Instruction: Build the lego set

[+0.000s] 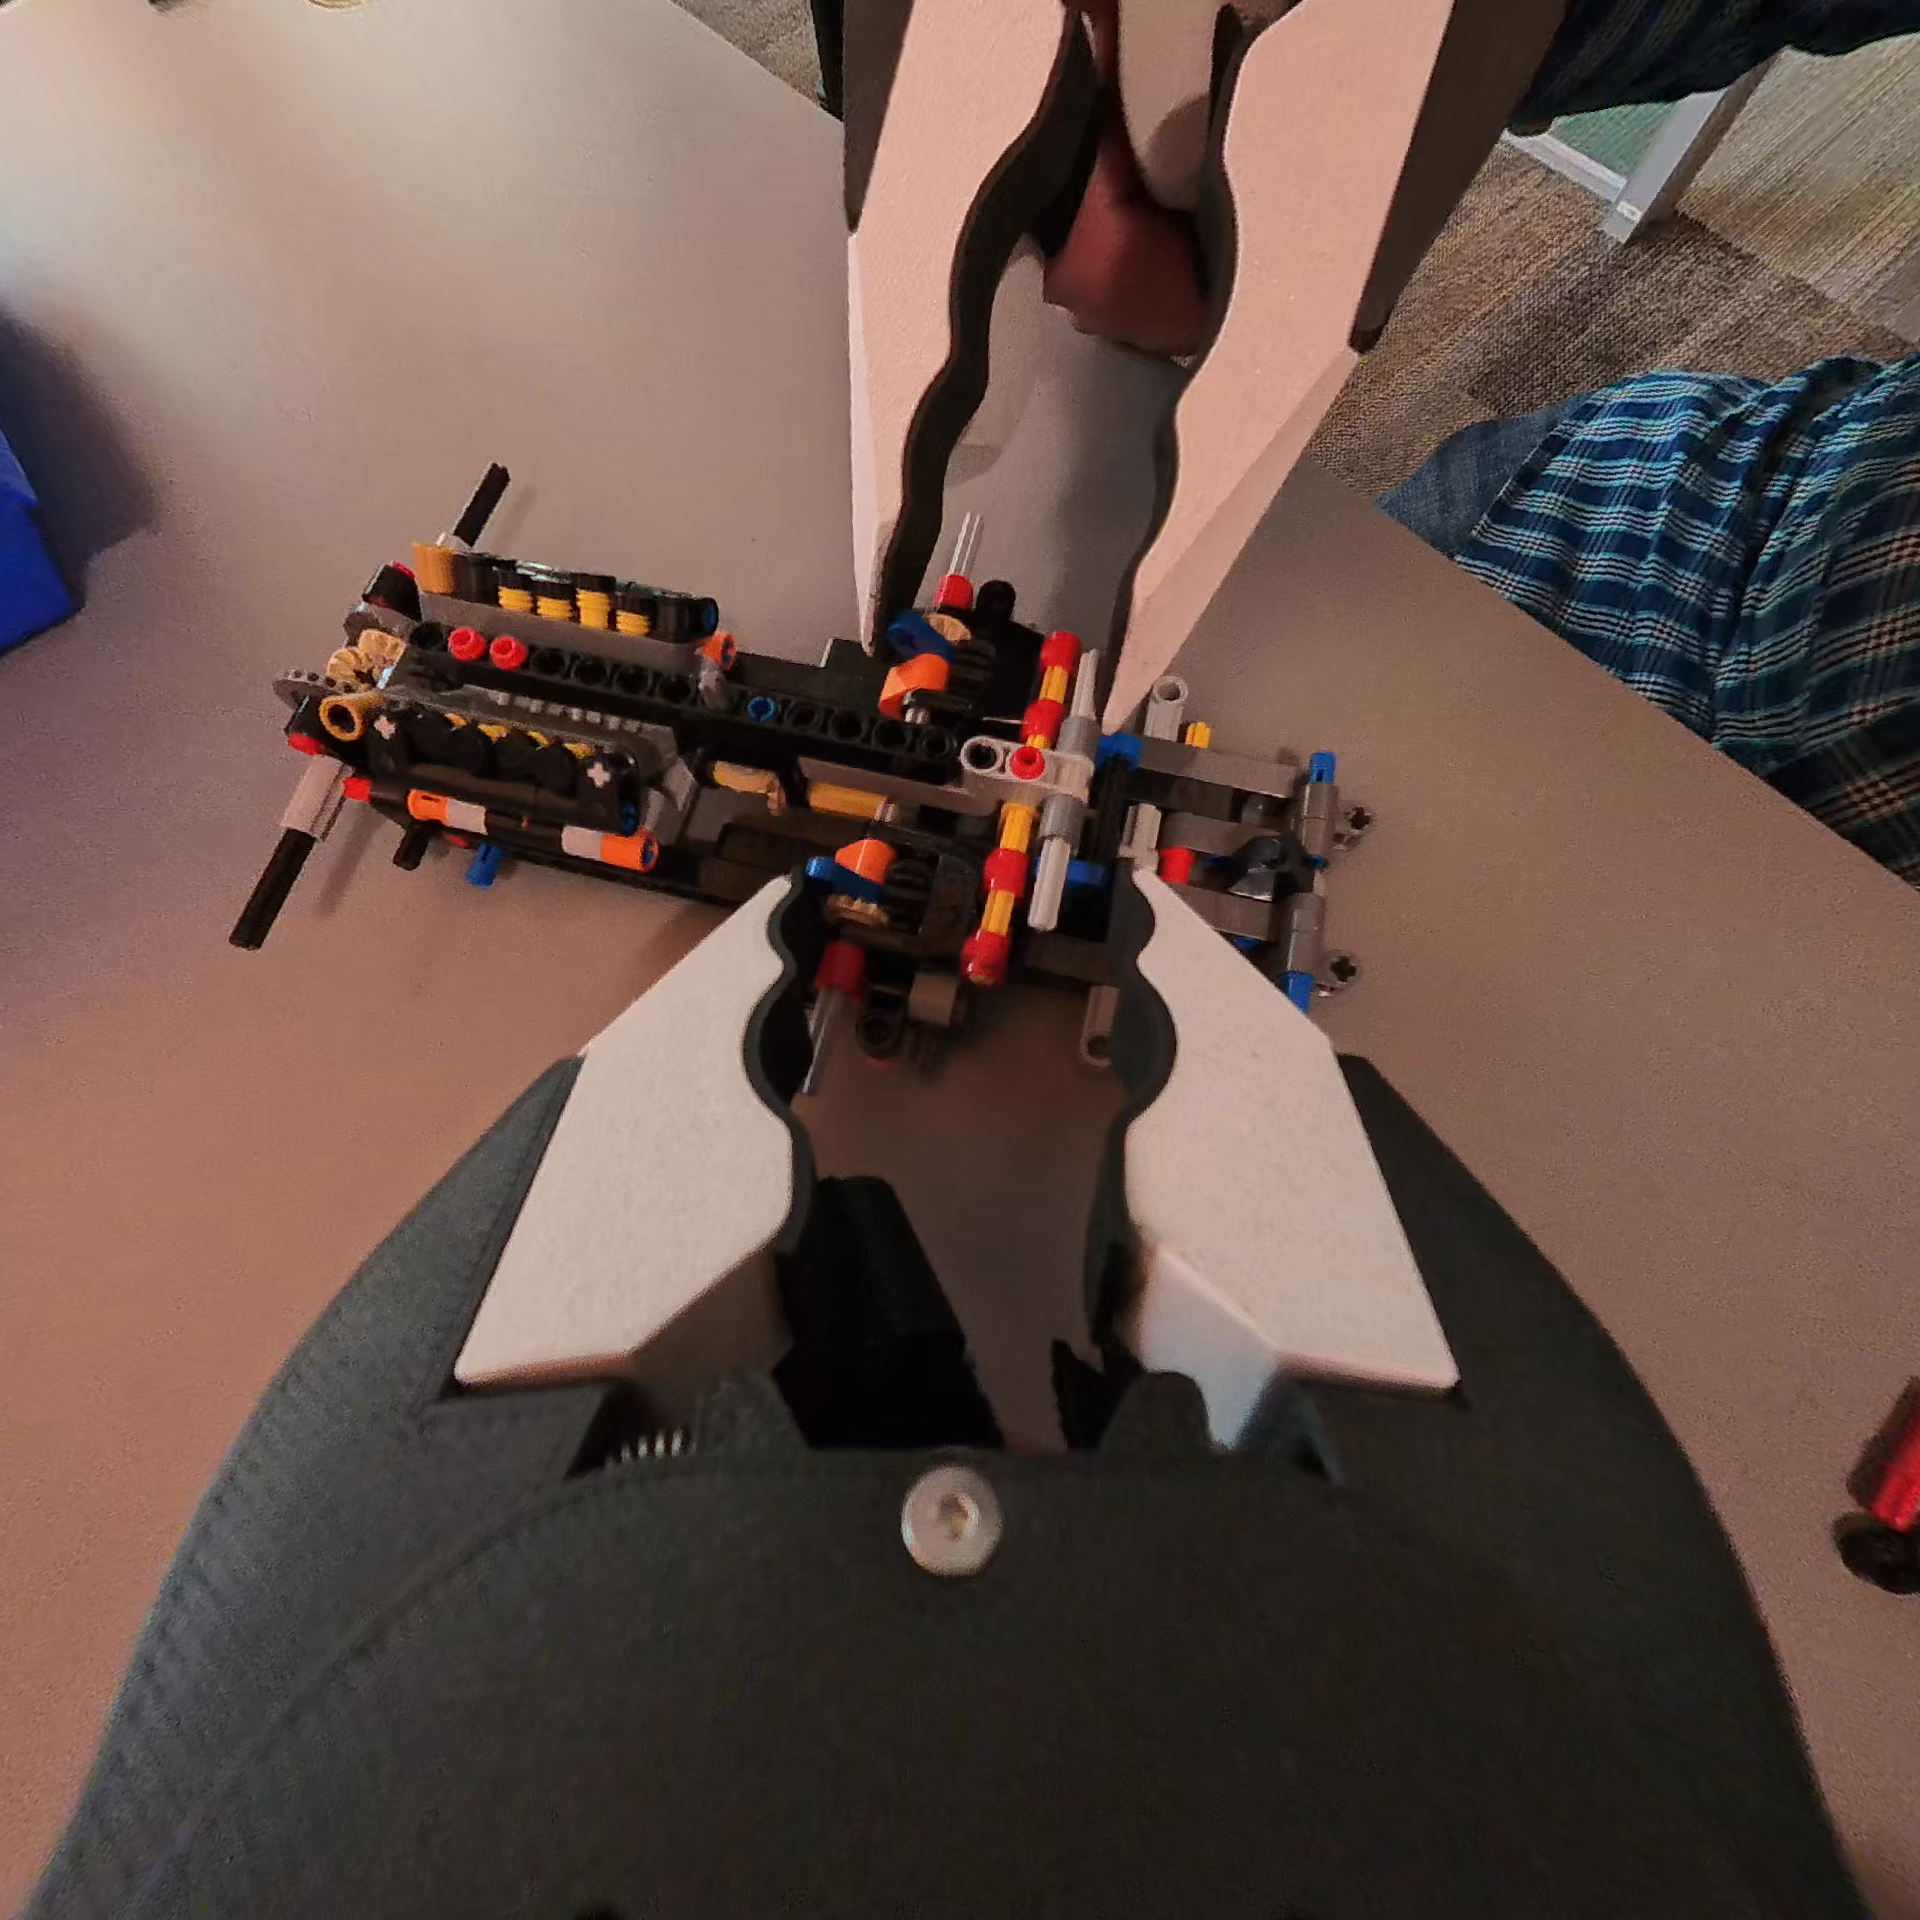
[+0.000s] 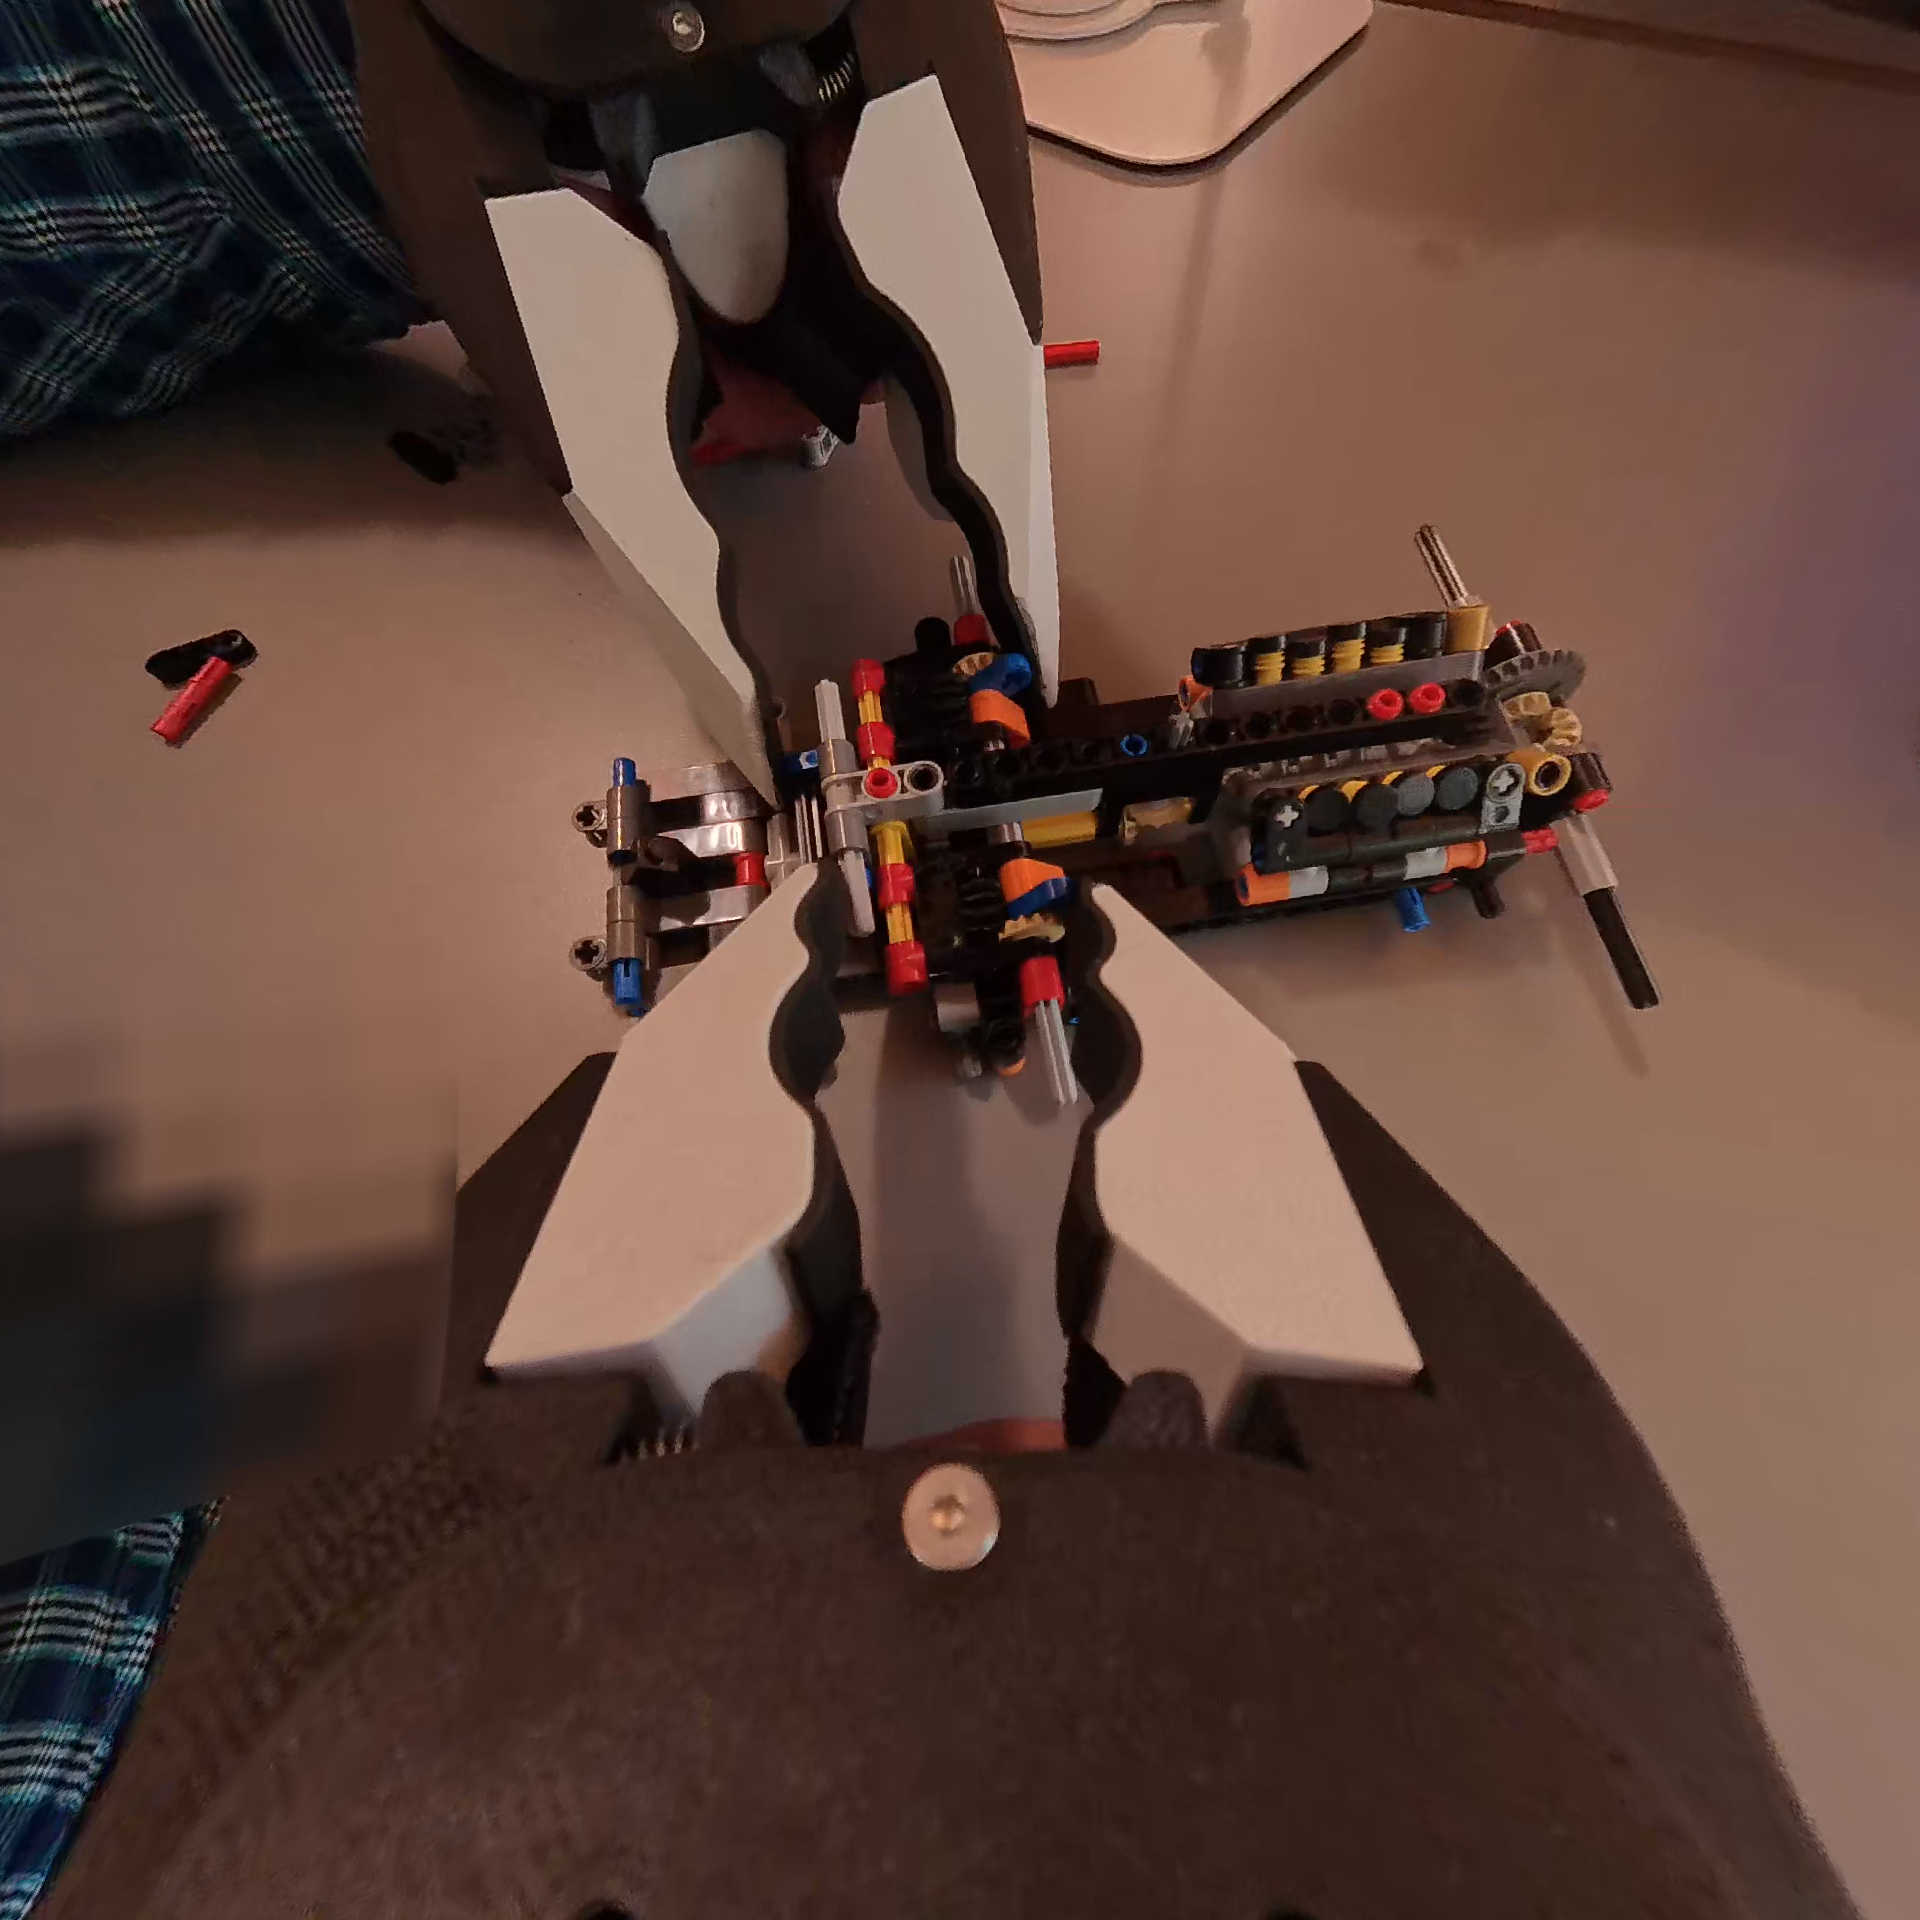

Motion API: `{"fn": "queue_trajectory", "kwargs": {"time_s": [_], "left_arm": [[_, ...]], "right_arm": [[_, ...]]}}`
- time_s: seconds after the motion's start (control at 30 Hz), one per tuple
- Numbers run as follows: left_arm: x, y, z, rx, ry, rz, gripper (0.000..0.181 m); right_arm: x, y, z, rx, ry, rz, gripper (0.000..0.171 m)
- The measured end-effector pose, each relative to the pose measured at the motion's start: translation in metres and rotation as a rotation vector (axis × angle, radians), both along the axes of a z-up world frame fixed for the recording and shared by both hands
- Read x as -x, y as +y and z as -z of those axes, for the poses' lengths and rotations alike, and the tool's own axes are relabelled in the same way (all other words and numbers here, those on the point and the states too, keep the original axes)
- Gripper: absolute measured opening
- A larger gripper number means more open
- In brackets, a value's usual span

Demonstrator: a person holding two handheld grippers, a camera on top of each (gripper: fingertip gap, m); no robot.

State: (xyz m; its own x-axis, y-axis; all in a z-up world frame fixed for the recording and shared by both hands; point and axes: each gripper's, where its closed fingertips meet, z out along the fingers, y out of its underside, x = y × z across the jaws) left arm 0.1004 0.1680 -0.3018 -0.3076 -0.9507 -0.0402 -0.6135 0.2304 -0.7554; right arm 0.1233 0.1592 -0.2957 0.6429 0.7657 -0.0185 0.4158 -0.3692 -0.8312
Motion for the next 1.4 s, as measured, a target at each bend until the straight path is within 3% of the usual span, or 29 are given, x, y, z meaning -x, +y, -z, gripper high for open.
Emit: {"fn": "queue_trajectory", "kwargs": {"time_s": [0.23,0.9,1.4], "left_arm": [[-0.0019,0.0011,0.0026,0.026,0.01,-0.021,0.063],[-0.0014,-0.0008,0.0011,-0.056,-0.017,-0.02,0.057],[0.0005,-0.0038,0.0026,-0.018,-0.007,-0.02,0.058]], "right_arm": [[0.0002,0.0041,-0.001,0.012,0.016,0.006,0.043],[0.0003,0.0018,-0.0023,-0.043,-0.009,-0.01,0.04],[0.0027,0.0007,-0.0012,-0.009,0.013,-0.026,0.042]]}}
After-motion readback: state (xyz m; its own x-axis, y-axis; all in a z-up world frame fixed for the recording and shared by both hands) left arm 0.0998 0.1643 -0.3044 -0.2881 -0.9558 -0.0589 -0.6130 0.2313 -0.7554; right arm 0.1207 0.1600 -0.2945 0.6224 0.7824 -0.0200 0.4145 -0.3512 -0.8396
